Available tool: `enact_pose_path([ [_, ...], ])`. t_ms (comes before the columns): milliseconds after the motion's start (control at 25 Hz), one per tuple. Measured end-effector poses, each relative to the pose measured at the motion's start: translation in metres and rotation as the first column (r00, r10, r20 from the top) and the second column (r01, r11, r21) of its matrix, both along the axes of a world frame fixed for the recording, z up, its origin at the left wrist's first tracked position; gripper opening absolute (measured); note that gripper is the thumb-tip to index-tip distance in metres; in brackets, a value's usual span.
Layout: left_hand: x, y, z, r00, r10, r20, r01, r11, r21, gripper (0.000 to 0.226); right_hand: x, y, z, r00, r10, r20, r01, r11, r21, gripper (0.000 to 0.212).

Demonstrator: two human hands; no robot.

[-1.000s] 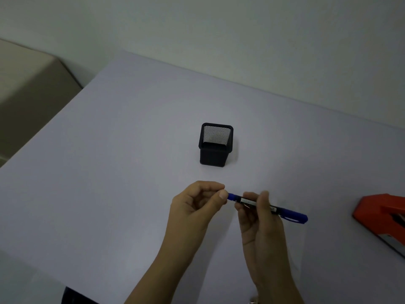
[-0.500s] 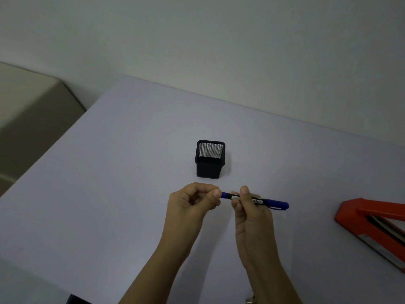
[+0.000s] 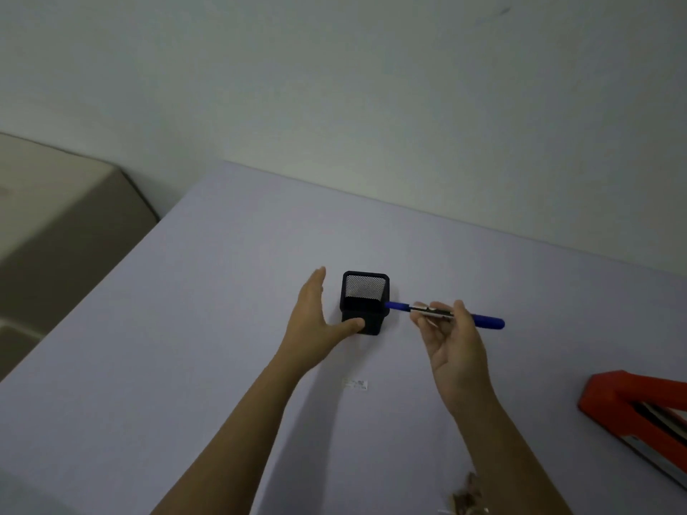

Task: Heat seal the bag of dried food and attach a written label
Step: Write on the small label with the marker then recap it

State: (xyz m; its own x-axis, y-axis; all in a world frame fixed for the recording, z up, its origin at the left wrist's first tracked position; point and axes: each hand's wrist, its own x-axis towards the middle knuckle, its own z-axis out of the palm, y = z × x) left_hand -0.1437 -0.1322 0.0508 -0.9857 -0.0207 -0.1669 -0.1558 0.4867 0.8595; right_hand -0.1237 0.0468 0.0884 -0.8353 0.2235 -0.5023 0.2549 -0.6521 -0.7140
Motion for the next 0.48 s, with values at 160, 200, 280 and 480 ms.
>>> enact_pose_path([
  [160, -0.042, 0.001, -0.017, 0.959, -0.273, 0.082, 0.283, 0.94, -0.191, 0.117, -0.042, 0.0, -0.017, 0.978, 0.209, 0.014, -0.19, 0.858, 0.477, 0.02],
  [200, -0.048, 0.002, -0.021, 0.941, -0.32, 0.113, 0.337, 0.919, -0.204, 0.118, -0.05, -0.003, -0.023, 0.963, 0.269, 0.009, -0.224, 0.781, 0.584, 0.016],
  [280, -0.056, 0.002, -0.029, 0.921, -0.367, 0.135, 0.389, 0.89, -0.237, 0.113, -0.062, -0.008, -0.032, 0.936, 0.351, -0.017, -0.232, 0.654, 0.72, 0.009],
  [480, -0.058, -0.001, -0.037, 0.941, -0.337, 0.043, 0.336, 0.908, -0.25, 0.094, -0.089, -0.022, -0.056, 0.874, 0.447, 0.188, -0.336, 0.278, 0.9, 0.021],
])
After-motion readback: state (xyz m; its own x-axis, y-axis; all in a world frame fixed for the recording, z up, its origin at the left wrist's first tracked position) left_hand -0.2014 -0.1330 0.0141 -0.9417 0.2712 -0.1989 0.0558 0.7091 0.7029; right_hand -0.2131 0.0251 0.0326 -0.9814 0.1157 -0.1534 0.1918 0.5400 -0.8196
